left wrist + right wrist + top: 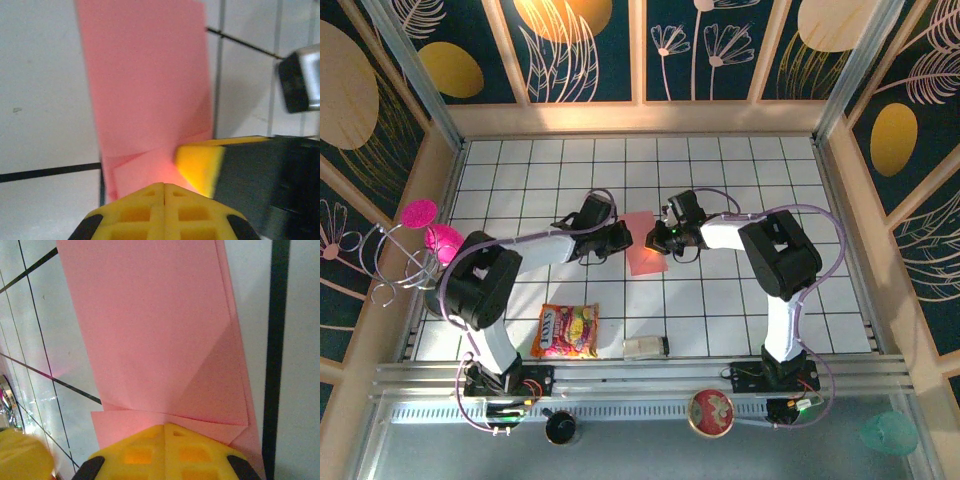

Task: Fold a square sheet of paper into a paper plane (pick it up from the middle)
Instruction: Fold the triangle a second time at the center of the table.

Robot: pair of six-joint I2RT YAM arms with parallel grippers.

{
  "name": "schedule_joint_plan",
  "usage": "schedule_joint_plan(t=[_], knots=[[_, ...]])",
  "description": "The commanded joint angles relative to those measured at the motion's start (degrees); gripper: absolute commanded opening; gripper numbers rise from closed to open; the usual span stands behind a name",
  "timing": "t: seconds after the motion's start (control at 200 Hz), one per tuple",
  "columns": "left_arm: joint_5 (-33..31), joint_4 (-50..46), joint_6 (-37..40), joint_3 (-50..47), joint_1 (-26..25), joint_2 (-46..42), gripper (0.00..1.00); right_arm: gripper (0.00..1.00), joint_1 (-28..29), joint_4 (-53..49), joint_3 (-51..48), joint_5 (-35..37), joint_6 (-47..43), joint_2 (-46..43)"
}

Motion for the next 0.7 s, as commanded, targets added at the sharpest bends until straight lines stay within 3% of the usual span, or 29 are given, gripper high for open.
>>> schedule_joint_plan(t=[0.0,0.265,0.691], knots=[[0.8,-1.5,0.3,-0.3,-1.6,-2.1,0.03,0.00,0.0,-7.2,-1.6,5.3,0.1,3.7],[3.6,0.6,-2.2,-2.7,-4.6,-1.6,0.00,0.00,0.0,-6.6,-2.5,4.9,1.1,4.2],[5.0,-0.6,-0.7,2.0,-5.1,4.4,0.00,0.00,-0.1,-5.9,-2.7,3.8,1.6,4.2]])
